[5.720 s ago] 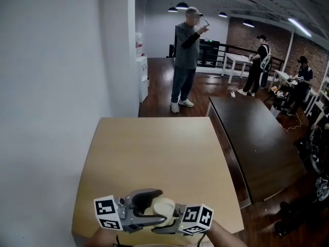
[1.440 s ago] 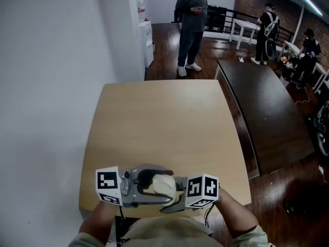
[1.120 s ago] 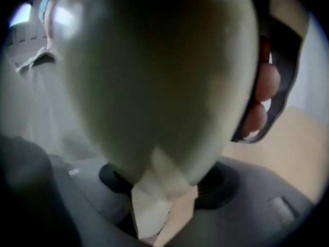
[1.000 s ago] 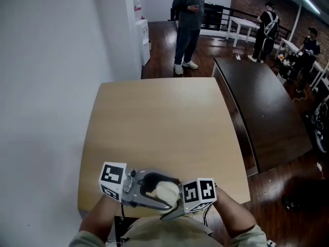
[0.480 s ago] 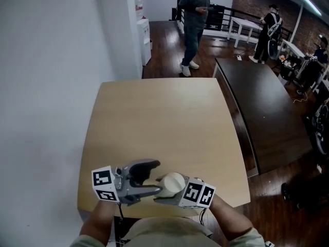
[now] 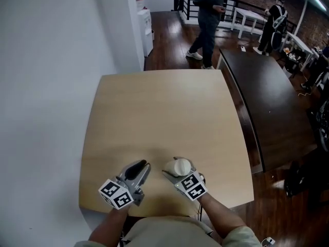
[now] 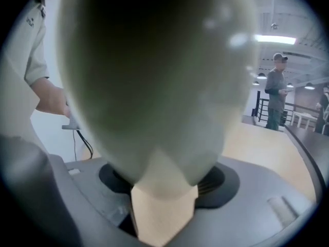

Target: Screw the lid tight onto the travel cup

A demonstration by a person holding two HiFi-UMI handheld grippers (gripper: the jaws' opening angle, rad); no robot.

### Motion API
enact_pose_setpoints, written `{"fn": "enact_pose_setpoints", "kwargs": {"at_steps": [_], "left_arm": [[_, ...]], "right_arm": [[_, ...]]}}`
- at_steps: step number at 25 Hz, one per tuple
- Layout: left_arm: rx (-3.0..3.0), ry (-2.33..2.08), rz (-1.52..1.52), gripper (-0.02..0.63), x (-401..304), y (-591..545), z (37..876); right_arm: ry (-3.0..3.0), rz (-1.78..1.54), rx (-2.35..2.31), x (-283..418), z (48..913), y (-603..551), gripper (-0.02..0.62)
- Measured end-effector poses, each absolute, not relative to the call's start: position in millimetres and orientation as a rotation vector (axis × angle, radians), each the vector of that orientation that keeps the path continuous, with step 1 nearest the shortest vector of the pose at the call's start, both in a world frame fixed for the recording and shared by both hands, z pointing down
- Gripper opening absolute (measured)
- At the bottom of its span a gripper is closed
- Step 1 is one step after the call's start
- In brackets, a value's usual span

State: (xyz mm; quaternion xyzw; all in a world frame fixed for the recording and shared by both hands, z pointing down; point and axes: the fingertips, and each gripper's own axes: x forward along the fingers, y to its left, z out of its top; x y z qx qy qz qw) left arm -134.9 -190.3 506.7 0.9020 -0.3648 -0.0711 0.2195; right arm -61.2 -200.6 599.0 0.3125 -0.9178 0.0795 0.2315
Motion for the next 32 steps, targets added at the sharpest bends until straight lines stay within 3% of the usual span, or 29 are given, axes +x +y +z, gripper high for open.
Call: {"fn": "enact_pose_setpoints", "kwargs": {"at_steps": [3, 32], "left_arm": [[2.479, -1.069, -0.091, 0.003, -135, -185, 532], [2.429, -1.044, 0.082, 0.003, -119, -173, 570]], "right_arm": [[-2.453, 0.235, 0.918, -56, 627, -208, 0.304], [-2.319, 0.32, 0.971, -60, 697, -237, 0.304]]}}
